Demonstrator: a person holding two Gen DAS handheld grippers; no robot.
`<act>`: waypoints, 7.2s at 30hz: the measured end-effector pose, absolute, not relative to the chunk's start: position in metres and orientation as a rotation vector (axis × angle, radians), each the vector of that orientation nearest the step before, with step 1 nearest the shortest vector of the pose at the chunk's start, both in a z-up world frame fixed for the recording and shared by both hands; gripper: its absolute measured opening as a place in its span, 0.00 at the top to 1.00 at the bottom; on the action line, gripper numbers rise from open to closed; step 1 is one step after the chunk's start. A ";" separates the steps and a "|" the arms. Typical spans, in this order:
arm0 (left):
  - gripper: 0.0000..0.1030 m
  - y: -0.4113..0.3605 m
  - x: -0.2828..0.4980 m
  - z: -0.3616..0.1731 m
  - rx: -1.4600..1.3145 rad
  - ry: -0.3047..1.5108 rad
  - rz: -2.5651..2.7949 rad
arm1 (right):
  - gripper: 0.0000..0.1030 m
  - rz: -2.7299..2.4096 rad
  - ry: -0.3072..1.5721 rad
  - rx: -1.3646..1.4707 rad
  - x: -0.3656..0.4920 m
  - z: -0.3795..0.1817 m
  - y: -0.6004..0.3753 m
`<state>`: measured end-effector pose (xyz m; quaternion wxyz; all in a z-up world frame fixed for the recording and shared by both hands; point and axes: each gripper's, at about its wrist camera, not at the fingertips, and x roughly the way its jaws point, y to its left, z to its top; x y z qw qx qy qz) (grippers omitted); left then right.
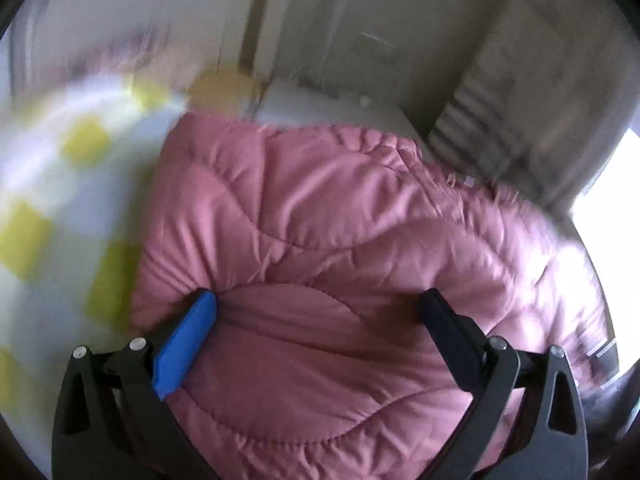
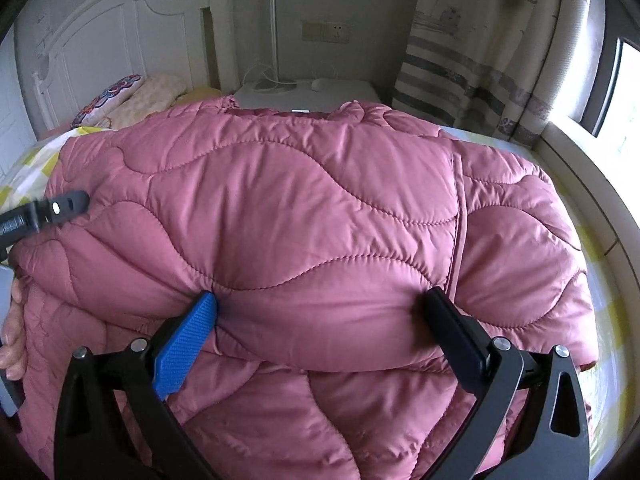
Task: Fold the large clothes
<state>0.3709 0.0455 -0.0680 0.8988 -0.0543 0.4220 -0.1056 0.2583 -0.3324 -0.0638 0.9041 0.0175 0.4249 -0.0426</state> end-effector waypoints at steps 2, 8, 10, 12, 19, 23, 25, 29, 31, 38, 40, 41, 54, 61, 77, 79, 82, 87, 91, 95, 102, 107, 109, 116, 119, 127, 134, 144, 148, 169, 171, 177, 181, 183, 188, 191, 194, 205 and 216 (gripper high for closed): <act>0.03 0.049 0.372 -0.052 -0.160 0.872 -0.241 | 0.04 -0.083 0.878 0.045 0.258 -0.064 -0.333; 0.02 0.085 0.411 -0.004 -0.377 0.784 -0.267 | 0.04 -0.080 0.879 0.049 0.258 -0.063 -0.334; 0.02 0.081 0.437 -0.010 -0.362 0.852 -0.250 | 0.04 -0.081 0.878 0.048 0.258 -0.063 -0.334; 0.02 0.077 0.460 -0.039 -0.326 0.959 -0.216 | 0.04 -0.072 0.877 0.055 0.258 -0.063 -0.335; 0.03 0.046 0.453 -0.048 -0.045 0.867 -0.059 | 0.04 -0.047 0.879 0.064 0.260 -0.064 -0.336; 0.02 0.045 0.401 -0.014 -0.119 0.702 -0.124 | 0.04 -0.045 0.878 0.071 0.261 -0.064 -0.337; 0.02 0.032 0.381 -0.014 -0.077 0.703 -0.134 | 0.04 -0.045 0.876 0.076 0.262 -0.063 -0.337; 0.02 -0.004 0.384 -0.066 0.120 0.847 -0.136 | 0.04 -0.051 0.872 0.081 0.261 -0.064 -0.338; 0.02 -0.002 0.385 -0.059 0.104 0.845 -0.136 | 0.04 -0.055 0.871 0.082 0.260 -0.063 -0.340; 0.02 0.023 0.327 -0.028 -0.001 0.803 -0.098 | 0.04 -0.054 0.872 0.085 0.260 -0.063 -0.339; 0.02 0.026 0.316 -0.037 0.003 0.830 -0.094 | 0.04 -0.055 0.872 0.085 0.260 -0.063 -0.339; 0.02 0.024 0.316 -0.050 0.040 0.852 -0.087 | 0.04 -0.055 0.871 0.084 0.260 -0.063 -0.339; 0.02 0.014 0.311 -0.068 0.165 0.833 -0.053 | 0.05 -0.131 0.646 0.231 0.245 -0.014 -0.366; 0.02 0.012 0.313 -0.069 0.163 0.833 -0.054 | 0.05 -0.183 0.832 0.070 0.326 -0.031 -0.356; 0.02 0.014 0.313 -0.069 0.158 0.833 -0.058 | 0.04 -0.170 0.872 0.084 0.285 -0.063 -0.352; 0.02 0.014 0.313 -0.068 0.157 0.833 -0.058 | 0.04 -0.168 0.880 0.114 0.285 -0.062 -0.356; 0.02 0.014 0.313 -0.070 0.158 0.832 -0.057 | 0.04 -0.193 0.856 0.118 0.267 -0.047 -0.350; 0.02 0.015 0.314 -0.071 0.162 0.834 -0.056 | 0.04 -0.184 0.809 0.028 0.242 -0.046 -0.333; 0.02 0.015 0.314 -0.071 0.160 0.831 -0.057 | 0.04 -0.151 0.892 0.102 0.250 -0.066 -0.347; 0.02 0.014 0.314 -0.071 0.159 0.831 -0.056 | 0.04 -0.192 0.795 0.083 0.232 -0.051 -0.341; 0.02 0.014 0.314 -0.071 0.158 0.831 -0.056 | 0.04 -0.145 0.854 0.040 0.240 -0.062 -0.328; 0.02 0.015 0.314 -0.070 0.153 0.830 -0.058 | 0.04 -0.143 0.871 0.046 0.244 -0.064 -0.327; 0.02 0.016 0.314 -0.070 0.151 0.832 -0.060 | 0.04 -0.133 0.873 0.065 0.243 -0.064 -0.327; 0.02 0.018 0.310 -0.065 0.141 0.812 -0.052 | 0.04 -0.118 0.899 0.076 0.243 -0.059 -0.336; 0.02 0.011 0.284 -0.047 0.154 0.744 -0.102 | 0.04 -0.098 0.881 0.060 0.222 -0.044 -0.329; 0.02 -0.032 0.262 -0.071 0.243 0.847 -0.265 | 0.04 -0.051 0.926 -0.096 0.200 -0.069 -0.305; 0.02 0.014 0.259 -0.063 0.089 0.823 -0.181 | 0.04 -0.178 0.901 -0.039 0.184 -0.063 -0.342; 0.02 0.104 0.249 -0.076 -0.215 0.868 -0.005 | 0.04 -0.287 0.936 0.143 0.164 -0.077 -0.405; 0.02 0.088 0.214 -0.045 -0.114 0.645 0.011 | 0.04 -0.191 0.820 0.140 0.145 -0.063 -0.392; 0.02 0.047 0.213 -0.080 0.062 0.867 -0.089 | 0.04 -0.258 0.918 0.071 0.131 -0.074 -0.411; 0.02 0.067 0.218 -0.081 -0.041 0.886 -0.063 | 0.04 -0.318 0.941 0.221 0.125 -0.082 -0.444; 0.02 0.065 0.219 -0.080 0.039 0.889 -0.018 | 0.04 -0.300 0.946 0.218 0.126 -0.086 -0.444; 0.02 0.065 0.208 -0.069 0.030 0.830 0.032 | 0.04 -0.296 0.894 0.204 0.114 -0.074 -0.438; 0.02 0.060 0.198 -0.059 0.009 0.774 0.009 | 0.04 -0.255 0.841 0.166 0.110 -0.060 -0.420; 0.02 0.026 0.187 -0.045 -0.009 0.788 -0.238 | 0.04 0.038 0.909 -0.081 0.100 -0.056 -0.341; 0.02 -0.007 0.182 -0.070 0.161 0.857 -0.300 | 0.04 0.121 0.946 -0.155 0.101 -0.081 -0.311; 0.02 -0.014 0.181 -0.078 0.209 0.887 -0.301 | 0.04 0.118 0.960 -0.063 0.103 -0.082 -0.324; 0.02 0.084 0.164 -0.064 0.040 0.823 -0.073 | 0.04 -0.187 0.949 0.233 0.074 -0.089 -0.464; 0.02 0.103 0.128 -0.044 -0.090 0.742 -0.126 | 0.04 -0.048 0.801 0.027 0.052 -0.044 -0.371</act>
